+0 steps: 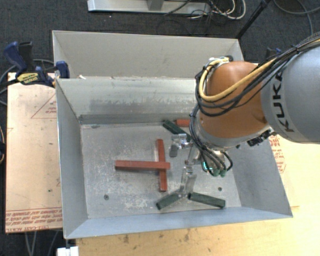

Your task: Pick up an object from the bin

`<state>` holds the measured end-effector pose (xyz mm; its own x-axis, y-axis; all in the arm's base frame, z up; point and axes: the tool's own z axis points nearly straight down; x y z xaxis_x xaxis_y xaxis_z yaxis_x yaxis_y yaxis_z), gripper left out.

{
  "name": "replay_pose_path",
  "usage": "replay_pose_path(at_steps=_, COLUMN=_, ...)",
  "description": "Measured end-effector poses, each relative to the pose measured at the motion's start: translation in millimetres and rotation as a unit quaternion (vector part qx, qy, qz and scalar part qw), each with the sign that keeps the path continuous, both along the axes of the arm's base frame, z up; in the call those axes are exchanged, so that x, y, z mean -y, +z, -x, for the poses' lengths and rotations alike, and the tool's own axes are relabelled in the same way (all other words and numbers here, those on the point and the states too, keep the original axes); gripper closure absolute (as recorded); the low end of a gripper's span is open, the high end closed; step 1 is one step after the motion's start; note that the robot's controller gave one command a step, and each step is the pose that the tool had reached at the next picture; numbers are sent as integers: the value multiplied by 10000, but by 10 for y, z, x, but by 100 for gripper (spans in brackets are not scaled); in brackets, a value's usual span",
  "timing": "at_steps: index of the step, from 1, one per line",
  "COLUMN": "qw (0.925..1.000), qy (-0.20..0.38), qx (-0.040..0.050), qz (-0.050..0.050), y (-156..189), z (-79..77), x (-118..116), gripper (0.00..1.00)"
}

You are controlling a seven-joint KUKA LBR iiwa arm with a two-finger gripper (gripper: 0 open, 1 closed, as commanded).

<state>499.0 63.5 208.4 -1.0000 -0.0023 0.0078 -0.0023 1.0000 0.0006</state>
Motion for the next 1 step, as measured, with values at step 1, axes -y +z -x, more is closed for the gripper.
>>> replay_pose_path(at_steps=1, qw=9999, qy=107, qx=-3, qz=6, y=-1082, z=74, x=467, gripper=0)
